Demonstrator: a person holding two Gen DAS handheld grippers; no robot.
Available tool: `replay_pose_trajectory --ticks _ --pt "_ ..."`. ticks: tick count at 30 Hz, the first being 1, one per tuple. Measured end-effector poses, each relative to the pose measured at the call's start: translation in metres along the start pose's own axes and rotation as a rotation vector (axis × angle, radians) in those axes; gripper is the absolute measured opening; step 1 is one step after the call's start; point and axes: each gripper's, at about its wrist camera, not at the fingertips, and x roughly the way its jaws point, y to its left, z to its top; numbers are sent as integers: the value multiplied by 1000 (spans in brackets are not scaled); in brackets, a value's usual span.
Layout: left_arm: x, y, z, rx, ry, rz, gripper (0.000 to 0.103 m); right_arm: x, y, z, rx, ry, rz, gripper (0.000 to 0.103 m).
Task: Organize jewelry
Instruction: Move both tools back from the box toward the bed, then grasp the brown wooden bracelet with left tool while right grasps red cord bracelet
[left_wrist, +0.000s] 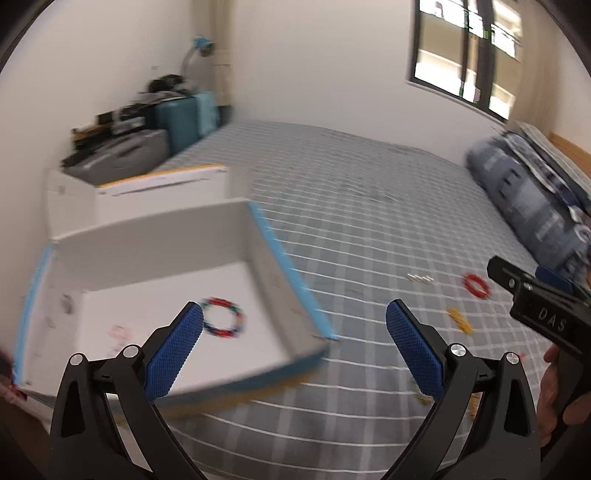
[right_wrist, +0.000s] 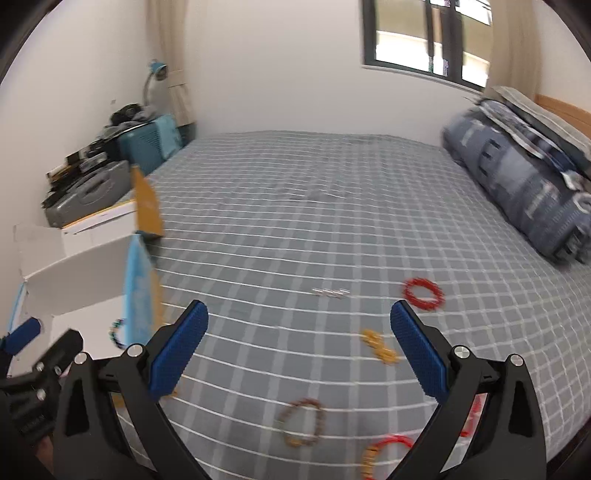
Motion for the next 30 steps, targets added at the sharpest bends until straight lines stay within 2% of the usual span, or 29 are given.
replay_pose_trajectory --ticks 6,10,15,21,30 --pt "17 -54 -19 59 29 -83 97 0 -65 -28 31 23 -84 95" --pt "39 -91 -39 92 75 -148 97 10 -108 -48 54 83 -119 95" --pt "70 -123 -62 136 140 -168 97 26 -152 -74 102 154 -158 95" --pt "98 -133 -80 139 197 -180 97 54 -183 -102 136 221 -174 95" --pt "125 -148 -99 170 247 -181 97 87 -199 -133 148 301 -162 95"
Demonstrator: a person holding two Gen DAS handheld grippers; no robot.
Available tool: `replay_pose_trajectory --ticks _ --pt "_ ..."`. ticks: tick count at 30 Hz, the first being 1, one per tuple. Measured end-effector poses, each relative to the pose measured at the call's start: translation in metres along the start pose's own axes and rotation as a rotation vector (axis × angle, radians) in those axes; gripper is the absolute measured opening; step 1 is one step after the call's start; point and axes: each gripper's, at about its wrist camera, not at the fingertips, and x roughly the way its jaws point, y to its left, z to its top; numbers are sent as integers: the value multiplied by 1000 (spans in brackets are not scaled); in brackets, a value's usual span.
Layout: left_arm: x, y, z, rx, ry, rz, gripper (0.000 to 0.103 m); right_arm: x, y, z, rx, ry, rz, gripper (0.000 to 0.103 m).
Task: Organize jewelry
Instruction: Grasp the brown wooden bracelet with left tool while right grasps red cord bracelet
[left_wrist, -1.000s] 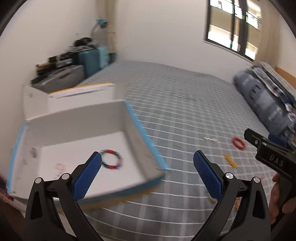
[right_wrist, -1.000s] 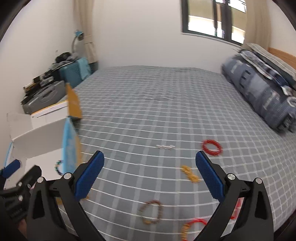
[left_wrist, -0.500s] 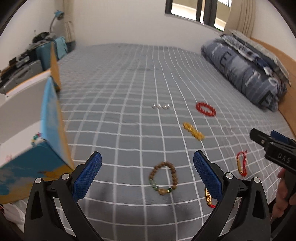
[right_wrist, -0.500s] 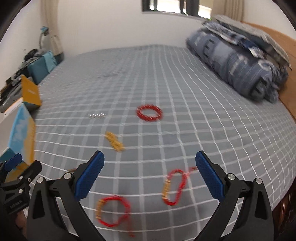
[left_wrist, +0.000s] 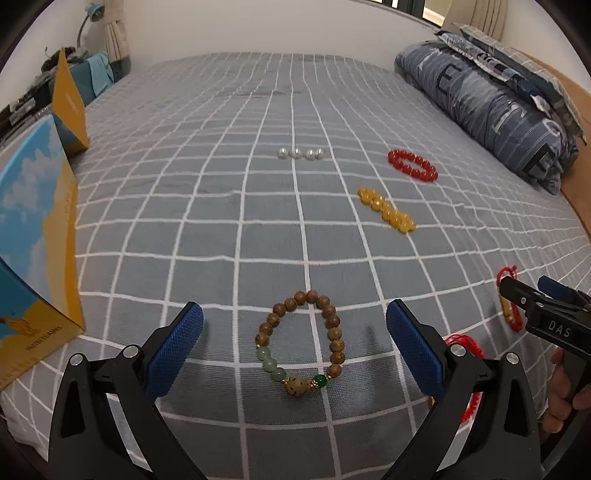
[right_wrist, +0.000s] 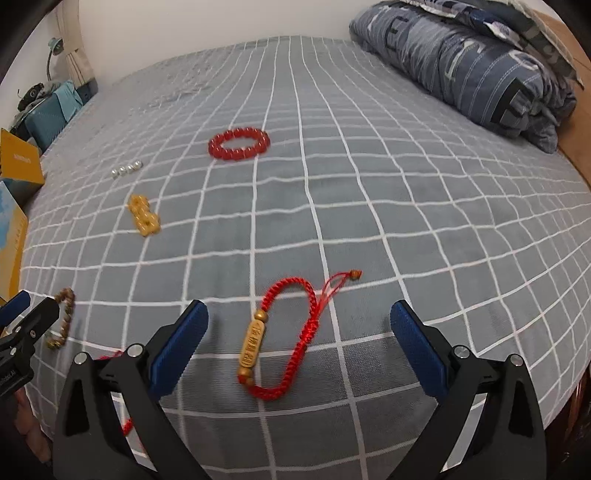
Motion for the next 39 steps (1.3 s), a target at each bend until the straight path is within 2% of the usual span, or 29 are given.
replay_pose_trajectory --ticks 4,10,12,14,20,22,26,27,29,31,34,39 --pt "15 4 -5 -8 50 -10 97 13 -3 -4 9 32 -4 95" --pt "22 5 -9 4 81 -5 94 21 -2 -5 6 44 -17 95" --pt "22 7 -9 -2 86 0 88 21 0 -5 -3 45 -23 94" --pt "20 9 -10 4 85 6 73 22 2 -6 -7 46 -15 91" --pt "14 12 -11 20 89 13 47 18 8 -7 -41 42 6 70" --pt "13 13 -11 19 88 15 40 18 9 -7 -45 39 19 57" --pt "10 14 -11 27 85 10 27 16 13 -8 -61 35 42 43" --pt "10 14 -11 27 84 9 25 16 13 -9 -65 34 46 37" --pt "8 14 -11 26 78 8 12 16 15 -9 -74 32 57 28" --pt "6 15 -10 10 68 3 7 16 16 -9 -80 27 52 15" --pt "1 18 -8 -12 48 -25 7 13 11 -9 -61 14 66 15" --pt "-1 14 -8 2 33 -20 7 10 10 -10 -59 -3 66 15"
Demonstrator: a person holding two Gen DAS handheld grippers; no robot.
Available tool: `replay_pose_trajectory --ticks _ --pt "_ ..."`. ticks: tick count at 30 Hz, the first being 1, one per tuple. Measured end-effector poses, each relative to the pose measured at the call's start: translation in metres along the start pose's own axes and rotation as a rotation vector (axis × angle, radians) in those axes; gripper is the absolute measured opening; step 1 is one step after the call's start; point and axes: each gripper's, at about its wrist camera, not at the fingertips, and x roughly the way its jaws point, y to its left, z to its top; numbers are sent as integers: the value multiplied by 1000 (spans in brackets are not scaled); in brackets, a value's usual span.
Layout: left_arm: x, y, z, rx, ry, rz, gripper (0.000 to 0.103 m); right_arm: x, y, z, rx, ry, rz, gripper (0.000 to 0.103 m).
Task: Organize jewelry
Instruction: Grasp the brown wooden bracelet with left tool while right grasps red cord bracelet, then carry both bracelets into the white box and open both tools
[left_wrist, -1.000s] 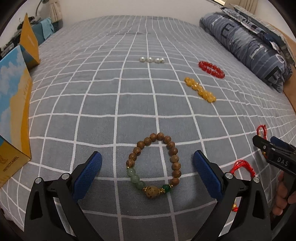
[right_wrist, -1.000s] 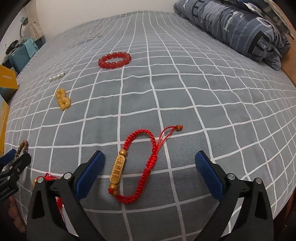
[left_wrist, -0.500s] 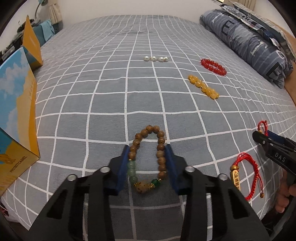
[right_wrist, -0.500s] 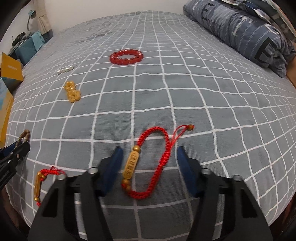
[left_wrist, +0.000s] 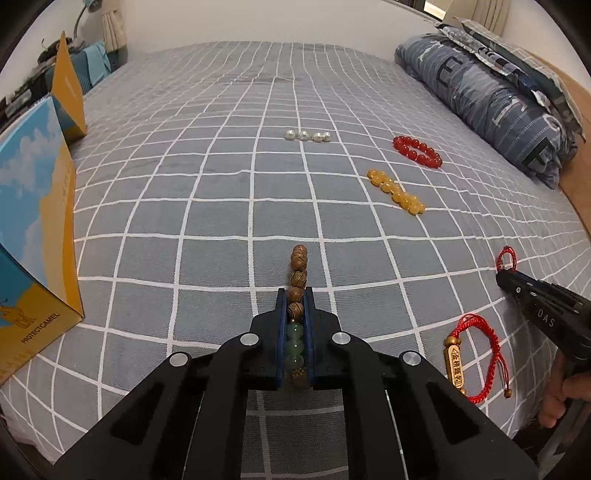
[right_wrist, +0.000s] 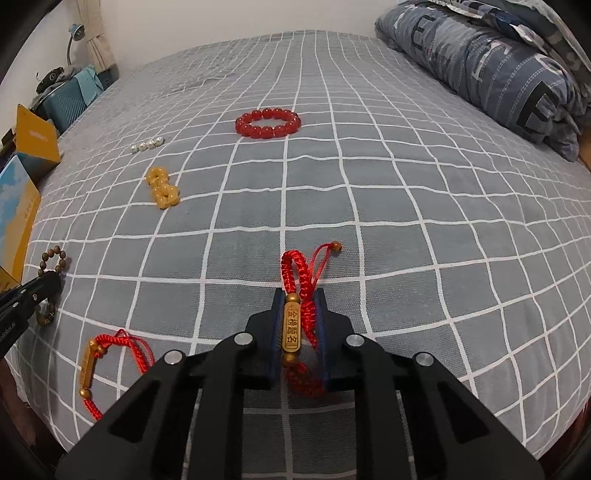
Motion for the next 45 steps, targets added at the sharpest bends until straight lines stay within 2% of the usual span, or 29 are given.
replay_pose_trajectory --ticks 10,19,25,30,34,37,45 --pt "-15 0 5 -10 -78 -16 7 -14 0 3 17 -68 -8 15" --pt "-31 -3 6 -2 -151 -11 7 -36 1 9 30 -178 -14 15" --pt "-50 -4 7 -9 -245 6 7 -46 7 11 17 -237 -47 15" --pt "-66 -4 7 -20 -337 50 7 -50 10 13 13 -264 -81 15" --pt "-67 -4 8 -13 -326 63 7 -52 14 15 6 -275 -89 15" --pt "-65 0 9 -36 -303 41 7 -53 18 18 4 -274 -88 15" --pt "-87 13 21 -45 -321 65 7 -65 46 36 -36 -275 -72 15"
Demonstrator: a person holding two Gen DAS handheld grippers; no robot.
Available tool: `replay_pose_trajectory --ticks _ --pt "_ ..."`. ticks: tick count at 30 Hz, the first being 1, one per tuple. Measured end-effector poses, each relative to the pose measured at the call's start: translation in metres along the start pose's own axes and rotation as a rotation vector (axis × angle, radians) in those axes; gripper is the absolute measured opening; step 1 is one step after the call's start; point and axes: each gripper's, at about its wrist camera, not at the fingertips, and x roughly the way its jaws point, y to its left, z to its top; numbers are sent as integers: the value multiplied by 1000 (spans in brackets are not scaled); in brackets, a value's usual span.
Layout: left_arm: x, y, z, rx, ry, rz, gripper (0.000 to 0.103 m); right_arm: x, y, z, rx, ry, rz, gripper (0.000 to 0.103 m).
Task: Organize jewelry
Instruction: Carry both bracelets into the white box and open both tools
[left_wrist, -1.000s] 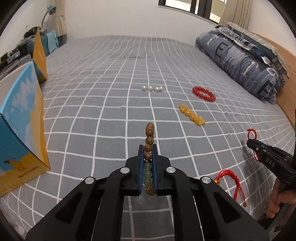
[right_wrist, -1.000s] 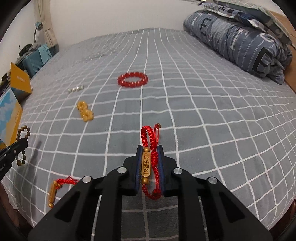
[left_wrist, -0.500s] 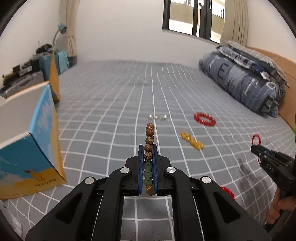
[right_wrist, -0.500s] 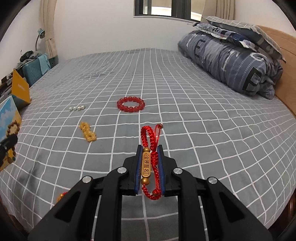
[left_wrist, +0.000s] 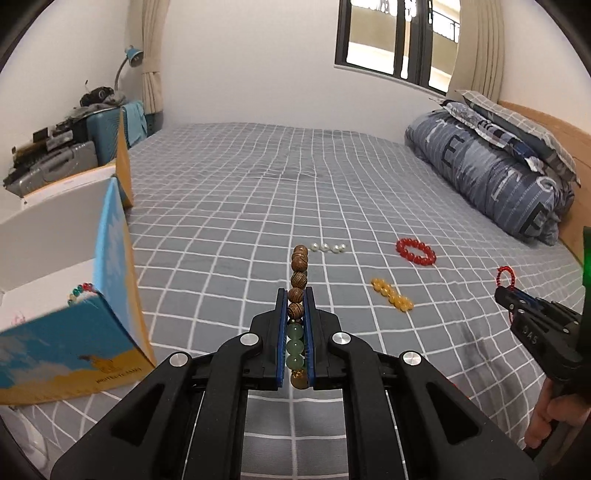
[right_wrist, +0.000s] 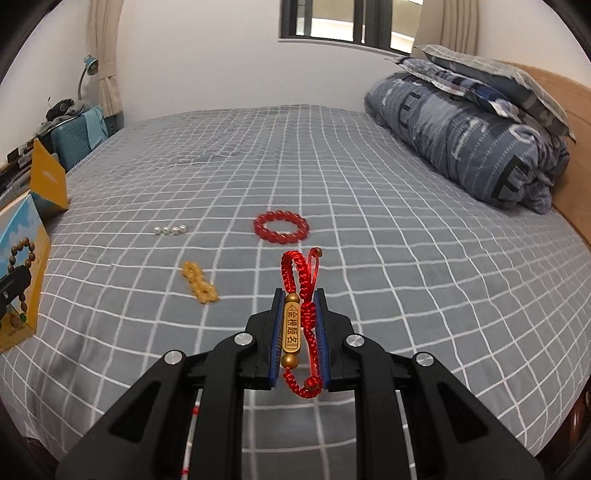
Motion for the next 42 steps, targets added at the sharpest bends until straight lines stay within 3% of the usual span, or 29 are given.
replay_pose_trajectory --ticks 12,21,29,37,42 --pt "-46 70 37 -40 -31 125 7 -25 105 56 -133 -38 116 15" --pt "-91 157 50 -110 -45 303 8 -51 217 73 -235 -56 283 15" --pt "-102 240 37 -212 27 410 8 -80 325 66 -361 -38 450 15" --pt "-94 290 17 -291 137 464 8 -75 395 57 -454 58 491 15" --pt "-84 308 7 -331 210 428 8 -55 418 44 -496 167 473 15"
